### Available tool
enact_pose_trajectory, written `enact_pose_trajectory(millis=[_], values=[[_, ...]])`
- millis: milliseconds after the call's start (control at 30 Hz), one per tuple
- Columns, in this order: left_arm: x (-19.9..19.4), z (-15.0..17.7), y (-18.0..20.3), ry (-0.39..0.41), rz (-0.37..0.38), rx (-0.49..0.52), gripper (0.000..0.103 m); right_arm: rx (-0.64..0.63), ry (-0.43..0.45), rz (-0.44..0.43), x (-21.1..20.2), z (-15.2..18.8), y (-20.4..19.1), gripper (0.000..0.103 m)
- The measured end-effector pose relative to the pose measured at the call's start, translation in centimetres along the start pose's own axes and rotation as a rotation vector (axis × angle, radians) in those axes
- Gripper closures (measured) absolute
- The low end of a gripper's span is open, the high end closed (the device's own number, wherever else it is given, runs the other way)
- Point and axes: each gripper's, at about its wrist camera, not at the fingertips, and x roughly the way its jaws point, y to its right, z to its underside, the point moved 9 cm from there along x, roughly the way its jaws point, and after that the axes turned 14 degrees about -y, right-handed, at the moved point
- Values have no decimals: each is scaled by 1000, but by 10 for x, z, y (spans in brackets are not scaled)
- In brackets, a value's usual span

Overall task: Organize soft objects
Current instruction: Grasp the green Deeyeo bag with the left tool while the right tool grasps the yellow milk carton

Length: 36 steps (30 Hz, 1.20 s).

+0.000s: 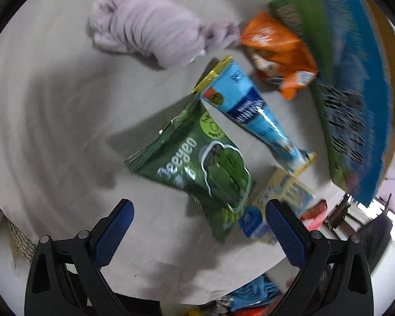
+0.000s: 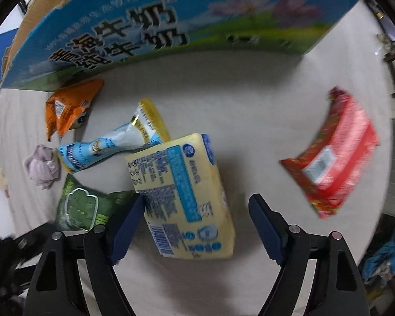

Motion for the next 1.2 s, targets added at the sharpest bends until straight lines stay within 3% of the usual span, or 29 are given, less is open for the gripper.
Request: enact_pose_trajectory(millis=[100, 233, 300, 433, 500, 567, 700, 767, 867, 1033, 1100, 1133, 1200], values=[[11, -7, 4, 1, -27, 8, 16, -28, -30, 19, 2, 6, 0, 36], [13, -13, 11, 29, -97, 85, 36, -77, -83, 118, 7, 21, 3, 39], [10, -14, 18, 37, -155, 153, 40, -95, -75, 139, 7, 22, 2, 39], [0, -15, 29, 53, -394, 389, 42, -110, -86, 138, 11, 22, 0, 39], [-10, -15, 25, 60, -460, 406, 42, -99, -93, 128, 17, 19, 1, 38], [-24, -13, 20, 78, -454, 366, 42, -89, -95, 112, 23, 16, 0, 37], [-48, 7, 6, 95, -248, 205, 39, -70, -90, 98, 20, 3, 1, 34], [-50, 14, 1, 122, -190, 148, 34, -61, -84, 93, 21, -1, 2, 33], [-28, 17, 1, 100, -223, 116, 32, -46, -78, 89, 33, -17, -5, 32], [15, 7, -1, 45, -359, 128, 32, -33, -75, 103, 39, -19, -6, 31], [22, 8, 2, 57, -385, 176, 33, -27, -80, 99, 41, -18, -5, 32], [22, 10, 2, 71, -400, 211, 41, -27, -85, 101, 44, -20, -5, 32], [20, 17, 8, 86, -441, 298, 47, -38, -99, 109, 49, -18, -3, 36]])
